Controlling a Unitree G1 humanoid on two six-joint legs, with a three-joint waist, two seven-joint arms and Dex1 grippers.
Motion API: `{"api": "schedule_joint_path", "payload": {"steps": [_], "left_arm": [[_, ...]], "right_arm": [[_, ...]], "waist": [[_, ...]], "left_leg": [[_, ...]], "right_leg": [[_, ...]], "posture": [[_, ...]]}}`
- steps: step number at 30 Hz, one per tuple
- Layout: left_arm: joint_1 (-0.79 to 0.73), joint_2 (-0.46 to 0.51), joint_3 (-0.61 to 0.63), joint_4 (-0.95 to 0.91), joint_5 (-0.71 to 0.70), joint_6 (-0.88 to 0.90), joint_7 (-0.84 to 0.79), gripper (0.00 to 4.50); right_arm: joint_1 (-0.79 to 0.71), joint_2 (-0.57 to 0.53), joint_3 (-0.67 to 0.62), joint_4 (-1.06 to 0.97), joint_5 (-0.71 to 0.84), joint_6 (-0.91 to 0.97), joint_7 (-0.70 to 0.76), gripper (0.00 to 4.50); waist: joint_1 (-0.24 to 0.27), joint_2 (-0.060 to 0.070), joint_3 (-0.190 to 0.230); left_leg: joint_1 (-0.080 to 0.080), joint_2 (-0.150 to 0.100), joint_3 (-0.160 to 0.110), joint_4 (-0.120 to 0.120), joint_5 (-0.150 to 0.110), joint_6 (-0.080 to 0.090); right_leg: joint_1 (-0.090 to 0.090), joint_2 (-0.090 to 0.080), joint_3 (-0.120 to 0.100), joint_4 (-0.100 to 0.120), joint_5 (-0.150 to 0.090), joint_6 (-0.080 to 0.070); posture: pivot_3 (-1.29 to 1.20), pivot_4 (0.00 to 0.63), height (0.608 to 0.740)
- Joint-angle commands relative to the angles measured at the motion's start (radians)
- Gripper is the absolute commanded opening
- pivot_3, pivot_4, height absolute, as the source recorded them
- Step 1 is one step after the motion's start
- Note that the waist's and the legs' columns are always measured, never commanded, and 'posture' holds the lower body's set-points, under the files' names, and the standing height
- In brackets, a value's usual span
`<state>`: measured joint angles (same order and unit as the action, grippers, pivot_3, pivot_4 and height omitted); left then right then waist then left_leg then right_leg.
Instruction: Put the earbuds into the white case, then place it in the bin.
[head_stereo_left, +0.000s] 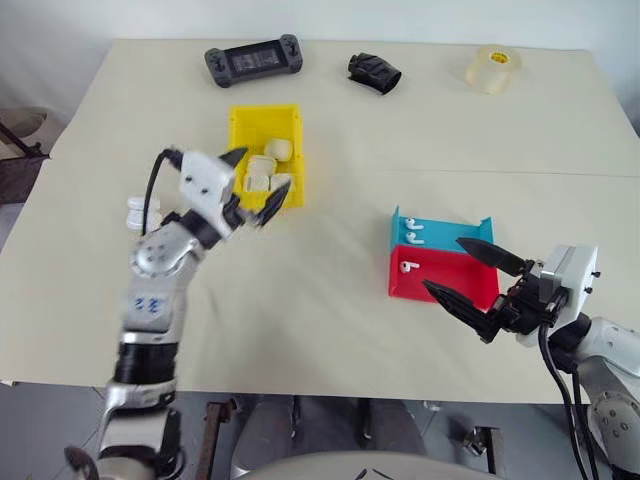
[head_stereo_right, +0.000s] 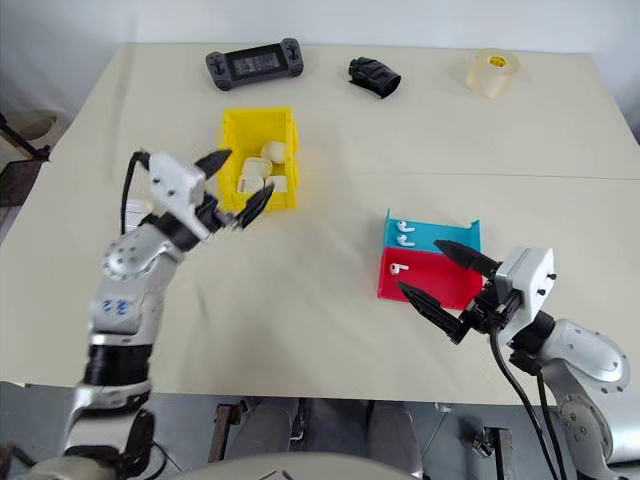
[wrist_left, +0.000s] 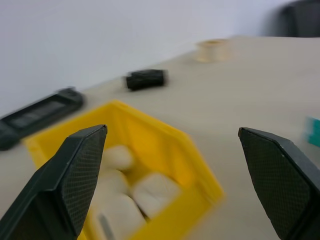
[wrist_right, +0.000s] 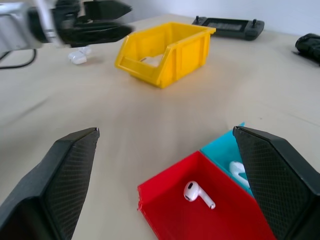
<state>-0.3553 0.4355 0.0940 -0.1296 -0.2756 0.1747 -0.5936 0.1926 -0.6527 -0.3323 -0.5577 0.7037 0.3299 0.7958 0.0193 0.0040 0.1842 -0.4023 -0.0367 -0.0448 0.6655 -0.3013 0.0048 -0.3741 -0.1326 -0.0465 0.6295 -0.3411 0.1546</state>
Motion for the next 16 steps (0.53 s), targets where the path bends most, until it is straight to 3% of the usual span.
{"api": "schedule_joint_path", "payload": {"steps": [1,3,5,9,16], "left_arm": [[0.07,0.072,0.063,-0.044,-0.125,-0.014,-0.171,4.48],[0.13,0.12,0.119,-0.055,-0.288,0.025,-0.345,4.48],[0.156,0.16,0.157,-0.046,-0.343,0.065,-0.393,4.48],[0.171,0.249,0.159,-0.008,-0.291,0.057,-0.435,4.48],[0.164,0.224,0.143,0.008,-0.202,-0.053,-0.376,4.48]], "right_arm": [[-0.012,-0.024,-0.04,0.025,0.009,-0.014,0.037,4.5],[-0.023,-0.039,-0.043,0.051,0.003,-0.017,0.059,4.5],[-0.033,-0.046,-0.045,0.067,-0.002,-0.02,0.072,4.5],[-0.075,-0.075,-0.05,0.119,-0.019,-0.028,0.105,4.5],[-0.124,-0.111,-0.063,0.166,-0.026,-0.01,0.133,4.5]], "waist": [[0.002,0.0,0.0],[0.006,0.0,0.0],[0.005,0.0,0.0],[0.004,0.0,0.0],[0.004,0.0,0.0]], "left_leg": [[0.0,0.0,0.0,0.0,0.0,0.0],[0.0,0.001,-0.001,0.001,0.0,0.0],[0.0,0.001,-0.001,0.001,0.0,0.0],[0.0,0.001,-0.001,0.001,0.0,0.0],[0.001,0.001,-0.001,0.0,0.0,0.0]], "right_leg": [[0.0,0.0,0.0,0.0,0.0,0.0],[0.001,-0.001,0.0,0.0,0.0,0.0],[0.001,-0.001,0.0,-0.001,0.0,0.0],[0.002,-0.001,-0.001,-0.001,0.0,0.0],[0.002,-0.001,0.0,-0.001,0.0,0.0]], "posture": [[0.0,0.15,0.74],[0.0,0.15,0.74],[0.0,0.15,0.74],[0.0,0.15,0.74],[0.0,0.15,0.74]]}}
